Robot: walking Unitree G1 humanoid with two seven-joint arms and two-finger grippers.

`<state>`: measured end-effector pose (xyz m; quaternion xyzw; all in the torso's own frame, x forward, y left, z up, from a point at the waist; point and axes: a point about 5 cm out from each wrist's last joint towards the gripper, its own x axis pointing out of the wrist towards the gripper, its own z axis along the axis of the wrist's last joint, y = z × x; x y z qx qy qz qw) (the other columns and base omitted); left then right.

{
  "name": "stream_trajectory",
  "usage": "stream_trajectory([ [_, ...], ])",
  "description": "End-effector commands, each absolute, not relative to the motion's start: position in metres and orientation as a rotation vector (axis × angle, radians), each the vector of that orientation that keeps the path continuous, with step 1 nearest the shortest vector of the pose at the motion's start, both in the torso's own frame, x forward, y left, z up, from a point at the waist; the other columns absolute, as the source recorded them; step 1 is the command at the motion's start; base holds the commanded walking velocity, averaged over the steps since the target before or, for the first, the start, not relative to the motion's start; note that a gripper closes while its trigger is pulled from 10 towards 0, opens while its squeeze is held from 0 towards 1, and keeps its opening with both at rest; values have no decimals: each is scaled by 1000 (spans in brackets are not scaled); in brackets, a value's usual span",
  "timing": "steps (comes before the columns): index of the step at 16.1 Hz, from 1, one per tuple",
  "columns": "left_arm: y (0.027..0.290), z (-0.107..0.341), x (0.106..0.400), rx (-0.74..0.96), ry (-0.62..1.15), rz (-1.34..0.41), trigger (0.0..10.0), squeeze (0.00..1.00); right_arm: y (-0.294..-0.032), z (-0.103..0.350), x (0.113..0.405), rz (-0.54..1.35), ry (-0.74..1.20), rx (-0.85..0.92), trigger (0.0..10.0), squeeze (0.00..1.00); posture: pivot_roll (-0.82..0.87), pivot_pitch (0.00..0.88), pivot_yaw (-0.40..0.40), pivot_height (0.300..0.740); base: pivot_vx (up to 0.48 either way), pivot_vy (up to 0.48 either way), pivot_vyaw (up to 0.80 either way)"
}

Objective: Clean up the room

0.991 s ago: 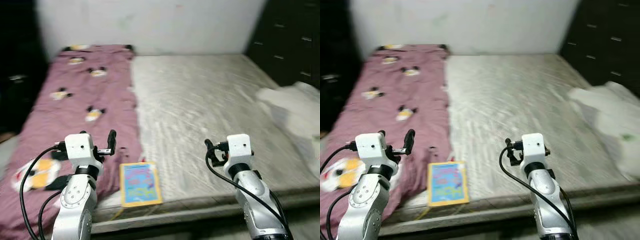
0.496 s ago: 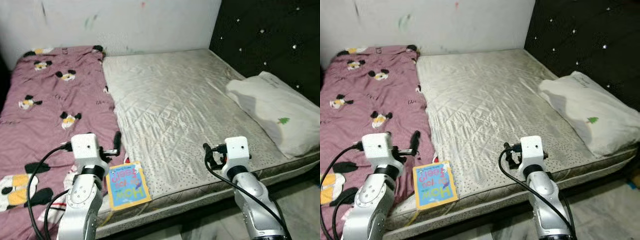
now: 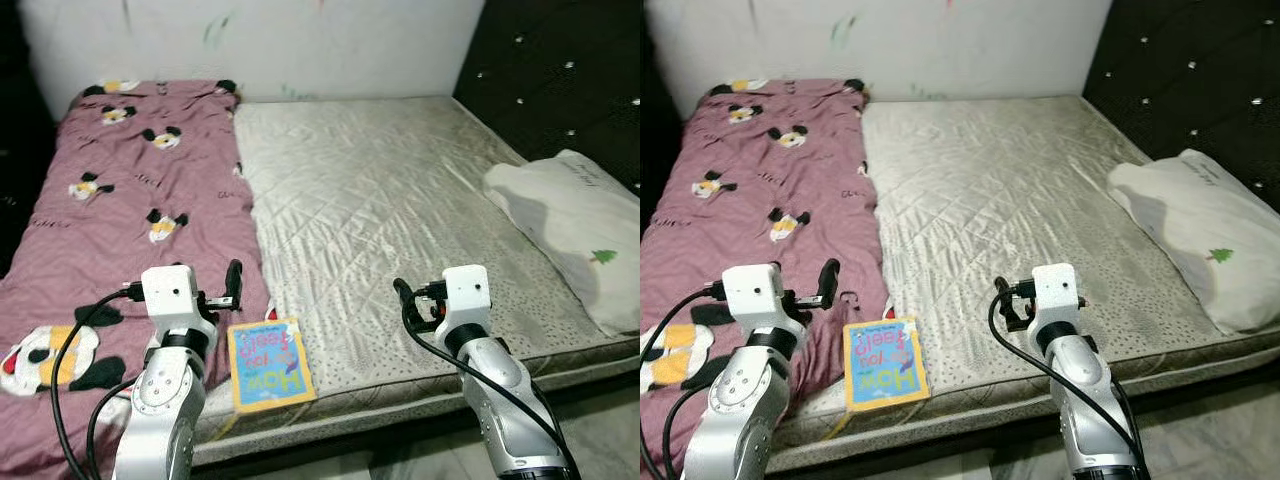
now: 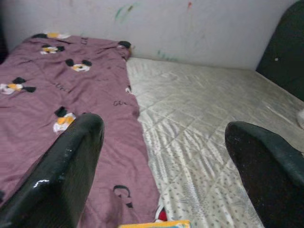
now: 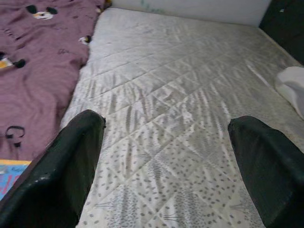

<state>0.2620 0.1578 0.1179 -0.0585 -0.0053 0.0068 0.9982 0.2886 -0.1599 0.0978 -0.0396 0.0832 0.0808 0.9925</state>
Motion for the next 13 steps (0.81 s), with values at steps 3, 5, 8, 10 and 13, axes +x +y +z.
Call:
stream_trajectory([
  [3, 158, 118, 257, -117, 0, 35, 10000, 0, -158, 103, 288, 182, 159, -86, 10000, 0, -4, 92, -51, 705, 0, 0, 0],
  [5, 155, 119, 257, -120, -3, 31, 10000, 0, -158, 102, 290, 187, 162, -84, 10000, 0, -4, 102, -49, 686, 0, 0, 0],
  [8, 156, 121, 260, -120, -7, 39, 10000, 0, -159, 103, 292, 187, 165, -81, 10000, 0, -5, 111, -49, 686, 0, 0, 0],
  [10, 158, 121, 262, -131, -5, 56, 10000, 0, -159, 103, 293, 189, 167, -83, 10000, 0, -6, 114, -50, 686, 0, 0, 0],
  [13, 161, 122, 263, -140, 0, 95, 10000, 0, -158, 101, 293, 204, 183, -61, 10000, 0, -5, 116, -51, 686, 0, 0, 0],
])
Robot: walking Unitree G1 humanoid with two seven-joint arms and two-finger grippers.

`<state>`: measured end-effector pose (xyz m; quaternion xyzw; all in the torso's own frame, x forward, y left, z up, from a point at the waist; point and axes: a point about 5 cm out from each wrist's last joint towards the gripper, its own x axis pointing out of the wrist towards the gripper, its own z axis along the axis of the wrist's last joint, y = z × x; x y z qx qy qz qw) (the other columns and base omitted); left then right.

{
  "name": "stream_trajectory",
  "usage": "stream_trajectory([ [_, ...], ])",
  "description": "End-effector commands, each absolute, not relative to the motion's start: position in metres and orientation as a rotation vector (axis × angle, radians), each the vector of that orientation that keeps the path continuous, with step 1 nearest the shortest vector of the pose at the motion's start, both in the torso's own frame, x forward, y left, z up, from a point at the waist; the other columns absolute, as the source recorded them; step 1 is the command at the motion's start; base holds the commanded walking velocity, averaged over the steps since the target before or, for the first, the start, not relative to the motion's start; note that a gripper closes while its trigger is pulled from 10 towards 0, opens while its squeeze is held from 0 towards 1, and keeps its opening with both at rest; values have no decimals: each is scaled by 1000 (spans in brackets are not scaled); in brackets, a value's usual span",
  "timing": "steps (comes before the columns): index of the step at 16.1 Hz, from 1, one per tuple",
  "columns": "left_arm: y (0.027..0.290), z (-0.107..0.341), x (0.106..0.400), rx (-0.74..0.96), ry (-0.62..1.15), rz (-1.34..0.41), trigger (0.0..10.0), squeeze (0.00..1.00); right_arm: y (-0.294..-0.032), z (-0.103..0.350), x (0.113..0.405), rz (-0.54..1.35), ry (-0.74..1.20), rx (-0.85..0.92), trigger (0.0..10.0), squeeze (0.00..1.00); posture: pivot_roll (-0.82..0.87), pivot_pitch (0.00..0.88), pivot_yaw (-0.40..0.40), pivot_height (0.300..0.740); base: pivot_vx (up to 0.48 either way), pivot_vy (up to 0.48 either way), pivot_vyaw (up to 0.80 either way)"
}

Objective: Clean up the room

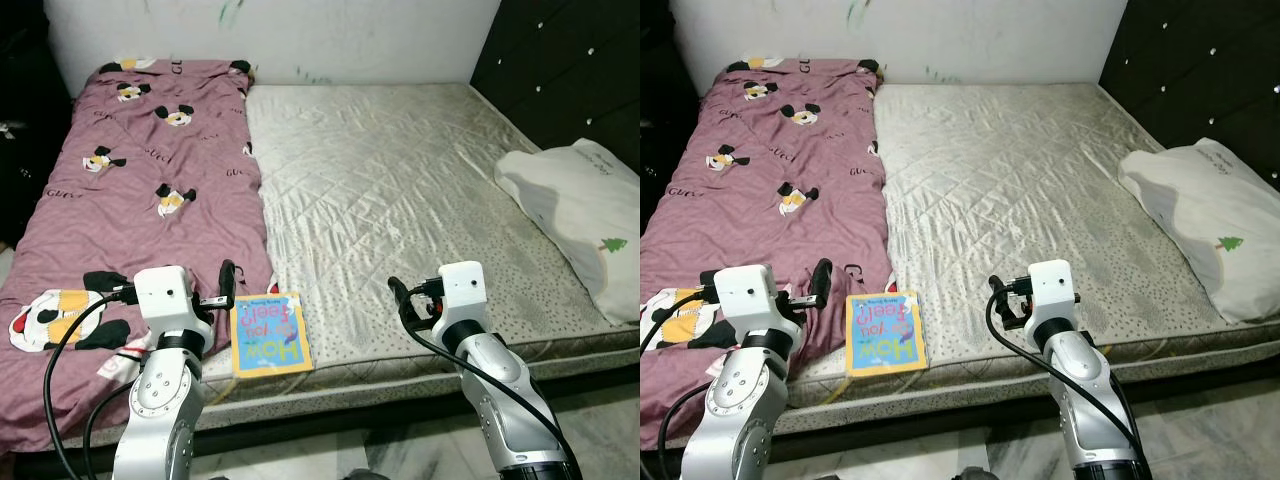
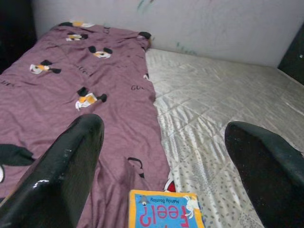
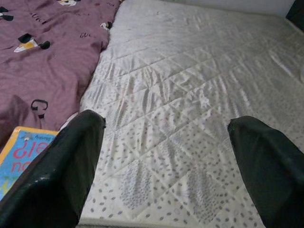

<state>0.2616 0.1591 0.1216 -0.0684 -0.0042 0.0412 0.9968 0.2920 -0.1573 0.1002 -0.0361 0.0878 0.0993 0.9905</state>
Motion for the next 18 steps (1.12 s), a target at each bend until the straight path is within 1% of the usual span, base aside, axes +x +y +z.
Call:
stream_trajectory([
  [1, 162, 122, 264, -142, 1, 108, 10000, 0, -157, 101, 294, 204, 183, -60, 10000, 0, -4, 115, -51, 686, 0, 0, 0],
  [6, 164, 122, 266, -149, 3, 121, 10000, 0, -155, 101, 295, 222, 179, -70, 10000, 0, -5, 114, -51, 686, 0, 0, 0],
  [9, 162, 122, 267, -150, 1, 121, 10000, 0, -155, 100, 295, 227, 183, -75, 10000, 0, -3, 110, -53, 651, 0, 0, 0],
  [12, 164, 123, 268, -140, -4, 136, 10000, 0, -155, 99, 296, 231, 183, -77, 10000, 0, -2, 106, -54, 651, 0, 0, 0],
  [18, 163, 125, 268, -153, -26, 112, 10000, 0, -154, 96, 297, 243, 193, -84, 10000, 0, 0, 100, -57, 651, 0, 0, 0],
])
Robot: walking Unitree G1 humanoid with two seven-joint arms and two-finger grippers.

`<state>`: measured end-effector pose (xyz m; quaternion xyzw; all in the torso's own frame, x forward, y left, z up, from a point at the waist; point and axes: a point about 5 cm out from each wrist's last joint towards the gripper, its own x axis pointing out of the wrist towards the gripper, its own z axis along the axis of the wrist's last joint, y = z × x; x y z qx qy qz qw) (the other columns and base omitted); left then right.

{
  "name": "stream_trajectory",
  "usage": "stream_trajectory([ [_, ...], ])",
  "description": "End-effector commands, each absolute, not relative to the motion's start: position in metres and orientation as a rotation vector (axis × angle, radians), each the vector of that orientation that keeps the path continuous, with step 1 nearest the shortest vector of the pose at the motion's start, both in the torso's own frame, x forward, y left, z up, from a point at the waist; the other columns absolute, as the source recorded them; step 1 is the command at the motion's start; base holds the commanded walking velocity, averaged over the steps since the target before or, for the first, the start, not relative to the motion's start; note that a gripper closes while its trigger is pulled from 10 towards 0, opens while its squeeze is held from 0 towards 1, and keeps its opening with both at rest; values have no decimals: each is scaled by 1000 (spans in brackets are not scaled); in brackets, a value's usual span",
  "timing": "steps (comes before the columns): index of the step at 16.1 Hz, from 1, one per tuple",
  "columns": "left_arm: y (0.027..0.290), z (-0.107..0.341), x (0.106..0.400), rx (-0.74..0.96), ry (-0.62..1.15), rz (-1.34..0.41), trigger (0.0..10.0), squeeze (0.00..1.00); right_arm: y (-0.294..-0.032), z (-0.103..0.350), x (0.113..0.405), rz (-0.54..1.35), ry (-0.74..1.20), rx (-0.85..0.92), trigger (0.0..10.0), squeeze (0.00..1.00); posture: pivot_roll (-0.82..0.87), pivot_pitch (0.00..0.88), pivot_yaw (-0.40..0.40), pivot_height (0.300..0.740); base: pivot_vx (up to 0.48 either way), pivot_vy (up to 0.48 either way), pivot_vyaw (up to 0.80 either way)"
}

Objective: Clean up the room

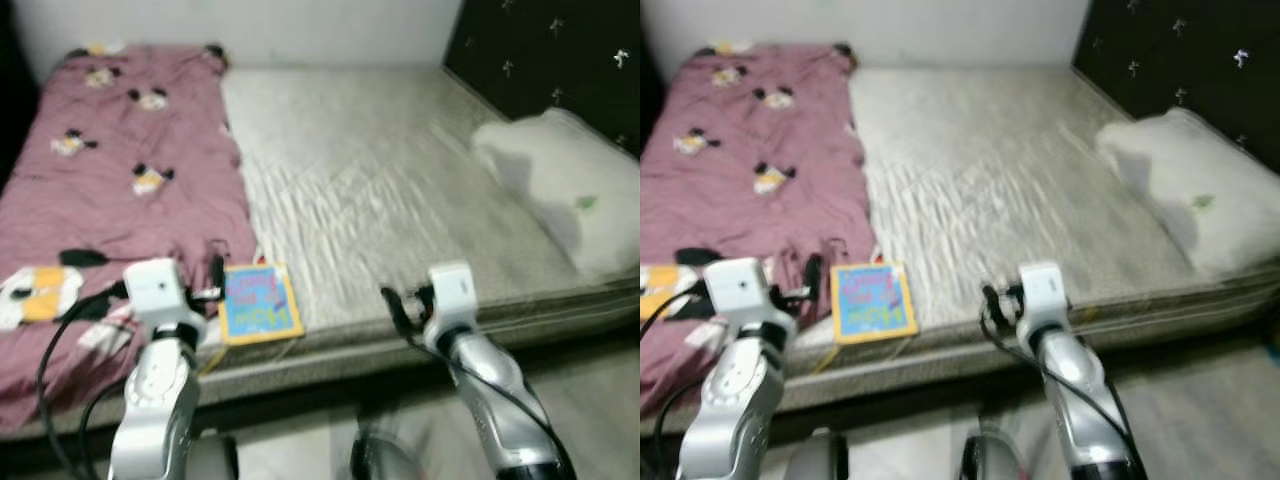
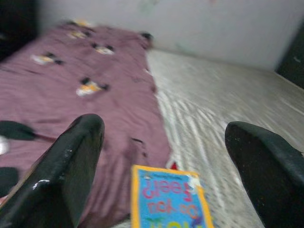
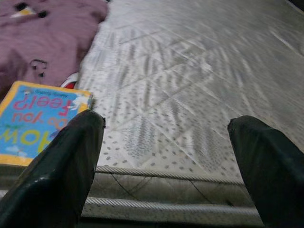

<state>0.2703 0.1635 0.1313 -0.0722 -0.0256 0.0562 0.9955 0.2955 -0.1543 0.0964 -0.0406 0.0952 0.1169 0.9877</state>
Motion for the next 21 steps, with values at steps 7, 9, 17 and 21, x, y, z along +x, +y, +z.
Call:
stream_trajectory([
  [7, 163, 125, 266, -158, -31, 103, 10000, 0, -152, 96, 298, 252, 193, -90, 10000, 0, 1, 108, -59, 651, 207, 0, 0],
  [9, 163, 126, 267, -159, -31, 98, 10000, 0, -152, 96, 298, 253, 192, -89, 10000, 0, 0, 112, -59, 651, 338, 0, 0],
  [17, 159, 127, 269, -169, -33, 85, 10000, 0, -149, 98, 299, 271, 172, -96, 10000, 0, 1, 116, -55, 651, 351, 0, 56],
  [21, 154, 126, 270, -178, -25, 83, 10000, 0, -147, 99, 300, 299, 160, -126, 10000, 0, 3, 115, -55, 651, 0, 0, 0],
])
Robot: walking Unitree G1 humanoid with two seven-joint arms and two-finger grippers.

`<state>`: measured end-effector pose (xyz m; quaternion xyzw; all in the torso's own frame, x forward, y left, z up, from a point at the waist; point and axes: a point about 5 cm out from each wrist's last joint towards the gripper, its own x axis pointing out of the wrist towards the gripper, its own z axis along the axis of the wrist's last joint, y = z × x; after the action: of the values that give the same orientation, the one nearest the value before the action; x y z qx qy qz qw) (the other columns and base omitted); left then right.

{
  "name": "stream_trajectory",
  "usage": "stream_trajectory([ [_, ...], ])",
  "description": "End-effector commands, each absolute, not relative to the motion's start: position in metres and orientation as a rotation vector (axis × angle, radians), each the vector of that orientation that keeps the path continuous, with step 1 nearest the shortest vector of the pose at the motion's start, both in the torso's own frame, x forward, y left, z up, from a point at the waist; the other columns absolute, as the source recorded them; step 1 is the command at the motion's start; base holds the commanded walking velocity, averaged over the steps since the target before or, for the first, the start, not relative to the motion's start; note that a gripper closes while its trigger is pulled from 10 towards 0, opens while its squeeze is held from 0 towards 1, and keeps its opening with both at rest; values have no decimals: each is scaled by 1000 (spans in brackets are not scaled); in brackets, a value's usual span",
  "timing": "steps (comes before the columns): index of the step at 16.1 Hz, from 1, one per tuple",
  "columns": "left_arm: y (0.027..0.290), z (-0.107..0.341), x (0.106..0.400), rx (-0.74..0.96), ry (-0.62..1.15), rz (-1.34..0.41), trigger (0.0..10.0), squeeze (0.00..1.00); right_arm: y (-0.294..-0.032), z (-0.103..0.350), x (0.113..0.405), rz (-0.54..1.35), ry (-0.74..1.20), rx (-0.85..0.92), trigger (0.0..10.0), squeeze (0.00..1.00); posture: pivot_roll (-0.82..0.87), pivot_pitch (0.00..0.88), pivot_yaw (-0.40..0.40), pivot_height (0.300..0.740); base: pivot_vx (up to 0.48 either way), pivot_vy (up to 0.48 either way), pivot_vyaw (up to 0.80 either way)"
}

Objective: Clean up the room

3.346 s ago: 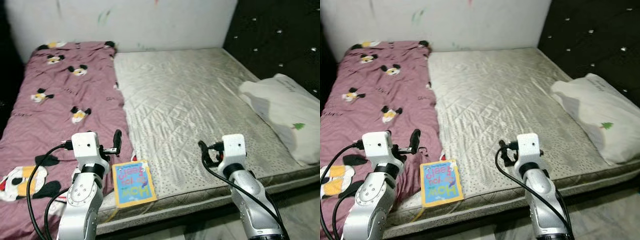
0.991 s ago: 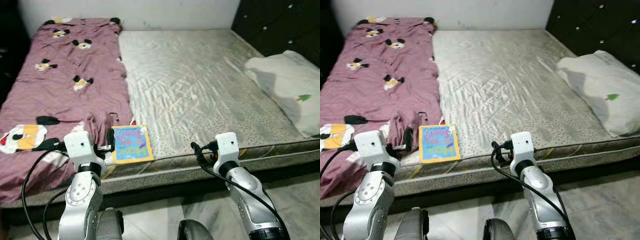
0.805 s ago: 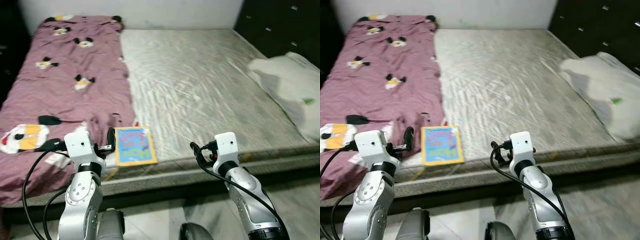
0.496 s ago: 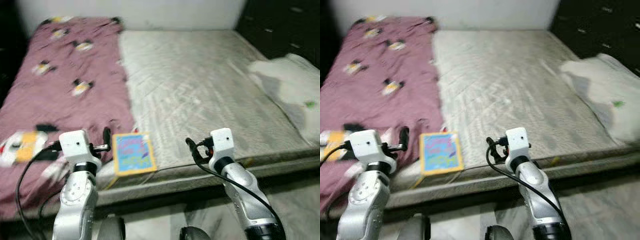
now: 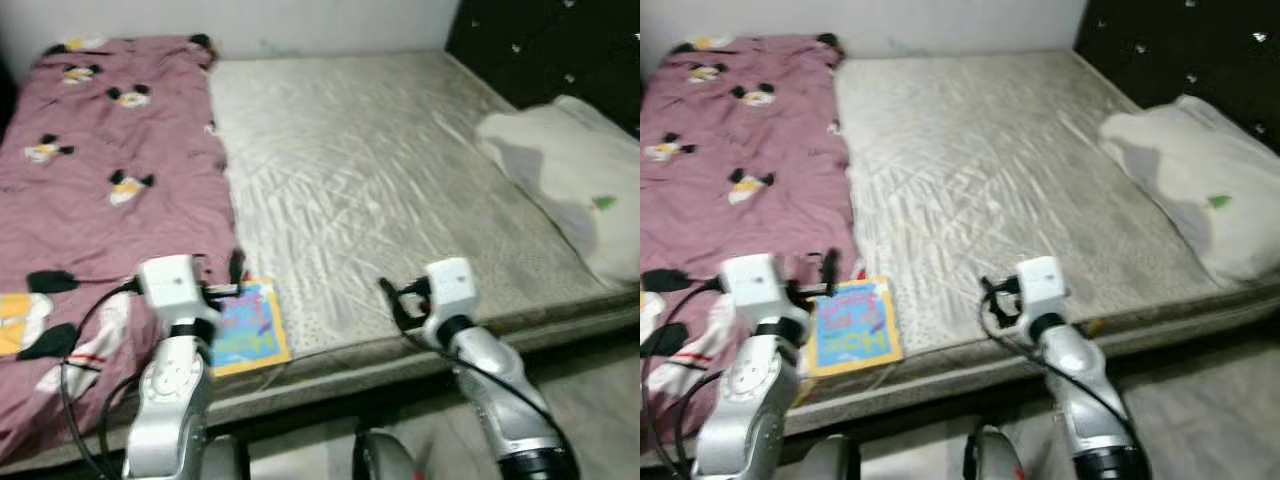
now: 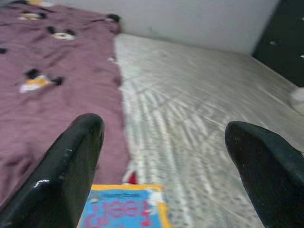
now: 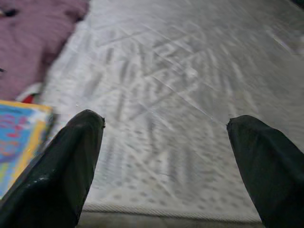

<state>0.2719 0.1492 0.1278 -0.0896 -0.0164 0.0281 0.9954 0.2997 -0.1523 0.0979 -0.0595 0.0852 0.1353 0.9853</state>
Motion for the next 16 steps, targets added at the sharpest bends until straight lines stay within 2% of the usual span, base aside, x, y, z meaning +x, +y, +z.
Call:
stream_trajectory([
  [1, 154, 126, 270, -179, -25, 84, 10000, 0, -147, 100, 300, 302, 150, -122, 10000, 0, 3, 115, -55, 651, 0, 0, 0],
  [9, 152, 128, 274, -174, -31, 61, 10000, 0, -144, 98, 302, 314, 153, -133, 10000, 0, 6, 102, -48, 651, 0, 0, 770],
  [12, 151, 129, 273, -181, -41, 38, 10000, 0, -146, 97, 303, 294, 159, -116, 10000, 0, 7, 103, -47, 651, 0, 0, 0],
  [16, 150, 129, 273, -187, -46, 23, 10000, 0, -146, 97, 304, 296, 158, -115, 10000, 0, 6, 100, -47, 651, 264, 0, 0],
])
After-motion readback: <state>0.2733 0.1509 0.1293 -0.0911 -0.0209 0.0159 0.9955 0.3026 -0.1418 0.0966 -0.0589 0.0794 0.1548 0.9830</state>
